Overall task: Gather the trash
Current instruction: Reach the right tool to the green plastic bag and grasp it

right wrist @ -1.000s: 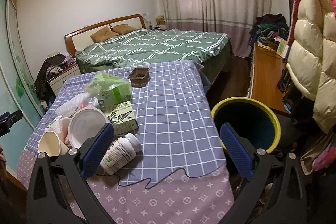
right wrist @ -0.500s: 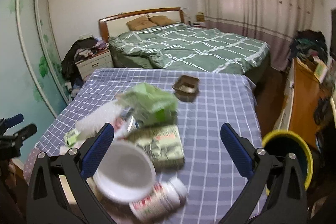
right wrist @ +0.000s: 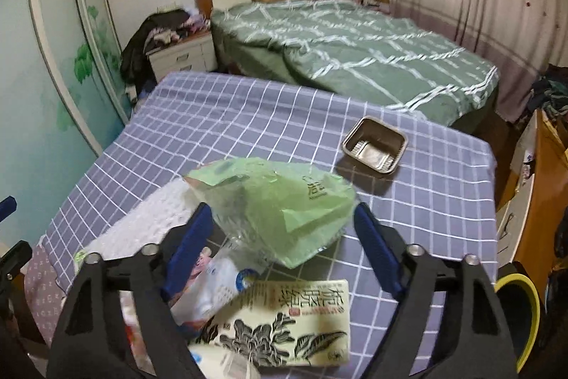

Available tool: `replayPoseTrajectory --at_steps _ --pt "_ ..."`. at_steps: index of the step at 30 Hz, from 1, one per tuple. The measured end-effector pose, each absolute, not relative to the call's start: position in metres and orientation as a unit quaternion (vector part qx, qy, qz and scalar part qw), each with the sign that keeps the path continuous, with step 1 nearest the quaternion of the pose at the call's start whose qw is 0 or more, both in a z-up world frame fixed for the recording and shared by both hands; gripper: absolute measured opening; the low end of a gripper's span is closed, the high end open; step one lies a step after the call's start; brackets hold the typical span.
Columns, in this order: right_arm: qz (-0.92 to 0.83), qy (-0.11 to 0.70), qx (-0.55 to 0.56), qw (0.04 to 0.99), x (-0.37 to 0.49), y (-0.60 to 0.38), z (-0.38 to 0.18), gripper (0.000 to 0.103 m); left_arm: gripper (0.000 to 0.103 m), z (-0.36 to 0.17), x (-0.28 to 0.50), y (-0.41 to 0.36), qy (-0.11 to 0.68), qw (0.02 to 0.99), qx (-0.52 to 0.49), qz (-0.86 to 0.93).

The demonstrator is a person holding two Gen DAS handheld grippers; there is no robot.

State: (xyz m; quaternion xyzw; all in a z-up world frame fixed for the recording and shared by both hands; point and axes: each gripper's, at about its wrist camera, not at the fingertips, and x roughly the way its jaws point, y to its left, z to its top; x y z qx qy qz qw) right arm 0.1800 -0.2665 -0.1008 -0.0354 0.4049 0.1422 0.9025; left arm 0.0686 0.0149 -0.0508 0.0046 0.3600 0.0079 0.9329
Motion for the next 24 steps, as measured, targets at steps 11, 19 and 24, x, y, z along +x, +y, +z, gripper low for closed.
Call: replayPoseTrajectory --at_steps 11,19,24 --pt "0.159 0.401 -0.004 0.902 0.184 -0.279 -0.098 0.003 0.099 -0.066 0.089 0.016 0.372 0.928 0.0 0.002" --pt "0.169 0.369 -0.011 0.914 0.182 -0.277 -0.082 0.033 0.099 -0.064 0.091 0.013 0.367 0.93 0.002 -0.002" --pt "0.178 0.363 -0.035 0.914 0.197 -0.257 -0.076 0.065 0.099 -0.063 0.09 0.013 0.367 0.93 0.002 -0.002"
